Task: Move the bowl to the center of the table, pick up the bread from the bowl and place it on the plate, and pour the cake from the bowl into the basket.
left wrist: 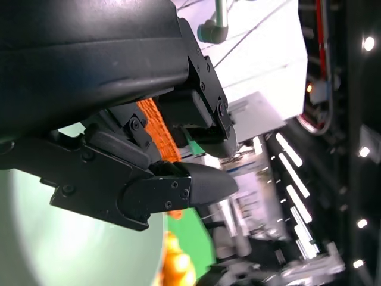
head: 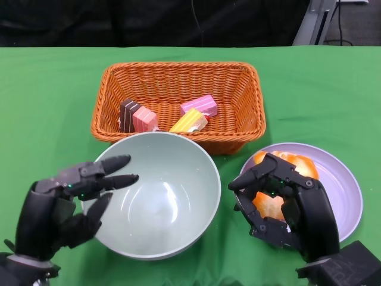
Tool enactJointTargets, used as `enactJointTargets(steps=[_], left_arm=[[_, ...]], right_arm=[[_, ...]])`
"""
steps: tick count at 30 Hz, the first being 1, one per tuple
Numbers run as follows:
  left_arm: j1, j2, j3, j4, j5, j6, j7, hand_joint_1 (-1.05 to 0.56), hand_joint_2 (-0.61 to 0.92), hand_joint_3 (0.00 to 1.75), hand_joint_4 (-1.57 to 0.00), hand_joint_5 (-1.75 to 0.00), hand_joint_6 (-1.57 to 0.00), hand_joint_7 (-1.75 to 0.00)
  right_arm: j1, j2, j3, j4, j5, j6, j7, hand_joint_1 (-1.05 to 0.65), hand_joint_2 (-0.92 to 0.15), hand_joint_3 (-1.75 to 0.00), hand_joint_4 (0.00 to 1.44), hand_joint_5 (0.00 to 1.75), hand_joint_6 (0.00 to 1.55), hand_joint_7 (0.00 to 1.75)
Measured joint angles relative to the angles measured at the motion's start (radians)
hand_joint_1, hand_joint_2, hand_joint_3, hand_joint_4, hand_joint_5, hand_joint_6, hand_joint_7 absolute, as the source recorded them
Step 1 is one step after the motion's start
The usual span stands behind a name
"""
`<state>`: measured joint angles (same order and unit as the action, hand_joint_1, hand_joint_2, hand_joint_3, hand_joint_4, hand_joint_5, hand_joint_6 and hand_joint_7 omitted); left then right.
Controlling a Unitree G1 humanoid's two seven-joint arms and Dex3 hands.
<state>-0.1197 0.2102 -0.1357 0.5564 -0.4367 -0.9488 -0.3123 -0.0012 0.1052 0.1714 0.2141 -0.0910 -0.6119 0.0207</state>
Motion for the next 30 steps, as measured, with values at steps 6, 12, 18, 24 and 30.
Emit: enactJointTargets(steps=[6,12,18,24,30], left_arm=[[0.014,-0.061,0.088,-0.026,-0.019,0.074,-0.065,-0.2,0.92,0.26,-0.71,-1.2,-0.92,-0.59],[0.019,-0.096,0.12,-0.028,0.02,0.124,-0.114,-0.01,0.85,0.55,-0.74,-1.42,-0.8,-1.11],[0.022,-0.096,0.124,-0.038,0.009,0.218,-0.259,0.06,0.72,0.87,-0.76,-1.51,-0.82,-1.31],[0.026,-0.094,0.127,-0.066,0.019,0.264,-0.355,0.06,0.53,1.23,-0.81,-1.56,-0.86,-1.38],[0.026,-0.097,0.14,-0.073,0.007,0.296,-0.434,0.04,0.52,1.25,-0.83,-1.58,-0.87,-1.42]], right_arm=[[-0.004,-0.002,-0.004,0.023,0.012,-0.016,0.015,-0.2,-0.63,-0.75,0.73,1.49,0.73,1.16],[-0.009,-0.013,-0.011,0.049,0.034,-0.034,0.046,-0.18,-0.65,-0.74,0.73,1.48,0.71,1.18],[-0.019,-0.032,-0.005,0.09,0.123,-0.072,0.162,-0.14,-0.6,-0.85,0.75,1.51,0.72,1.2],[-0.02,-0.035,0.004,0.112,0.21,-0.112,0.277,-0.03,-0.5,-1.07,0.8,1.48,0.75,1.21],[-0.02,-0.035,0.003,0.125,0.253,-0.126,0.346,0.01,-0.49,-1.1,0.81,1.48,0.77,1.2]])
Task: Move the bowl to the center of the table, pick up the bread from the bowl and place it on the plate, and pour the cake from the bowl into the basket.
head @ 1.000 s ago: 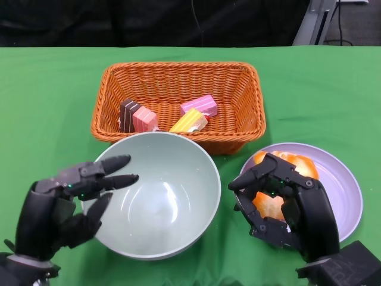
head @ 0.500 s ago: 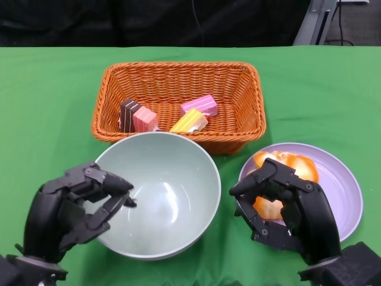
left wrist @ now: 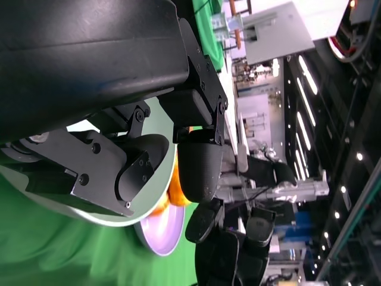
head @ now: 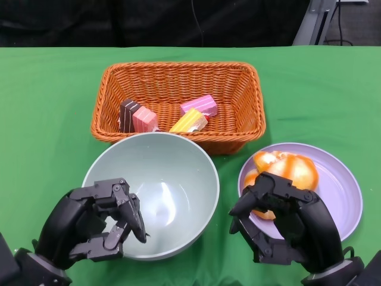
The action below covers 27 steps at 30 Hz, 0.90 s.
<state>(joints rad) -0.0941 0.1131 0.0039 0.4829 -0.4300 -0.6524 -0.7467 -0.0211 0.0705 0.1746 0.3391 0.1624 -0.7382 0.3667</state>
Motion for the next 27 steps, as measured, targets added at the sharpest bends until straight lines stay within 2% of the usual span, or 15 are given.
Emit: enactJointTargets(steps=[6,10,17,22,27], left_arm=[[0.0,-0.008,0.013,-0.001,-0.001,0.017,-0.028,0.04,0.52,1.25,-0.83,-1.58,-0.86,-1.43],[0.0,-0.022,0.015,-0.035,-0.01,0.051,-0.043,0.0,0.48,1.31,-0.86,-1.58,-0.89,-1.42],[-0.001,-0.027,0.018,-0.093,-0.011,0.107,-0.048,0.01,0.5,1.3,-0.85,-1.58,-0.88,-1.42],[0.043,-0.023,0.007,-0.234,-0.003,0.177,-0.036,0.01,0.5,1.28,-0.85,-1.59,-0.87,-1.42],[0.073,-0.022,0.002,-0.302,0.003,0.208,-0.024,0.0,0.52,1.25,-0.85,-1.6,-0.87,-1.42]], right_arm=[[0.0,0.0,-0.006,0.0,0.014,0.0,0.021,0.01,-0.48,-1.12,0.81,1.48,0.77,1.19],[-0.001,-0.005,-0.002,-0.016,0.021,0.007,0.051,0.01,-0.49,-1.08,0.83,1.49,0.79,1.17],[0.0,-0.002,-0.001,-0.054,0.032,0.034,0.061,-0.01,-0.48,-1.08,0.83,1.48,0.79,1.15],[0.039,-0.02,0.01,-0.187,0.019,0.109,0.058,-0.06,-0.5,-1.0,0.82,1.5,0.78,1.17],[0.078,-0.023,0.02,-0.267,-0.003,0.151,0.037,-0.07,-0.51,-0.99,0.84,1.52,0.79,1.18]])
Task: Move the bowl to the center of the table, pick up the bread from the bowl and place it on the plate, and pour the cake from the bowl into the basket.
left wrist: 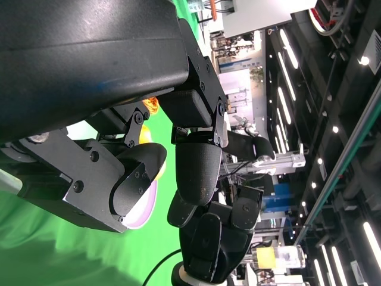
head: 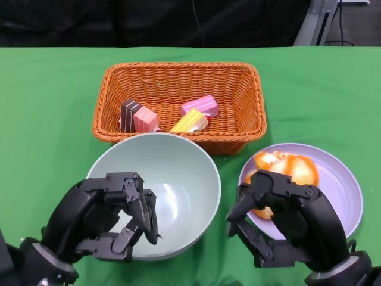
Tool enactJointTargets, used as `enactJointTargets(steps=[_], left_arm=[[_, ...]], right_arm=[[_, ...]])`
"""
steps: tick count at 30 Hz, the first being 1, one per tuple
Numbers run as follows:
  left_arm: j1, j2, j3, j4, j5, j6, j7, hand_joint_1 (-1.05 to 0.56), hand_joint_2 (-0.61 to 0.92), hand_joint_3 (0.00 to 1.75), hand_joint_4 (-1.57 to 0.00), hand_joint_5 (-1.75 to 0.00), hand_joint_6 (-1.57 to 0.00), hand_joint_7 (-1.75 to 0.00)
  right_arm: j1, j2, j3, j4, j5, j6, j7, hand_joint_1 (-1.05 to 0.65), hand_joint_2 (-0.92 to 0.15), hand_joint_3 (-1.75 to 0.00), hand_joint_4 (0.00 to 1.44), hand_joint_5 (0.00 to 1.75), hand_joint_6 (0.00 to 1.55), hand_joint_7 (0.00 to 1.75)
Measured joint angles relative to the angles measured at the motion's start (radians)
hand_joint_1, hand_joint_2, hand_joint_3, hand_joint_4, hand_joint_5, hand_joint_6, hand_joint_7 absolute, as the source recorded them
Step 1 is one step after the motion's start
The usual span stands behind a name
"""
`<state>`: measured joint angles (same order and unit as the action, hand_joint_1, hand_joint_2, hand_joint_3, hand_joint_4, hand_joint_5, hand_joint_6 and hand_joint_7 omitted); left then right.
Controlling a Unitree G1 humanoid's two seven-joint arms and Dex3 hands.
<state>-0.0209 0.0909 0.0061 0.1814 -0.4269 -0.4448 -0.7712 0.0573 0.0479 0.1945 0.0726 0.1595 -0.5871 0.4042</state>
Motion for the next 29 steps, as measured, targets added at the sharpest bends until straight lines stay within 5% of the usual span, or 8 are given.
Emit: enactJointTargets(steps=[9,29], left_arm=[[0.032,0.005,-0.004,-0.076,0.003,0.062,0.016,0.0,0.5,1.26,-0.85,-1.59,-0.87,-1.41],[0.033,0.006,-0.003,-0.078,0.03,0.073,0.018,0.01,0.49,1.3,-0.85,-1.6,-0.88,-1.37]], right_arm=[[0.022,0.001,0.016,-0.042,-0.038,0.027,-0.038,-0.11,-0.45,-1.12,0.86,1.52,0.81,1.22],[0.022,-0.002,0.022,-0.041,-0.04,0.028,-0.042,-0.13,-0.47,-1.03,0.86,1.53,0.82,1.19]])
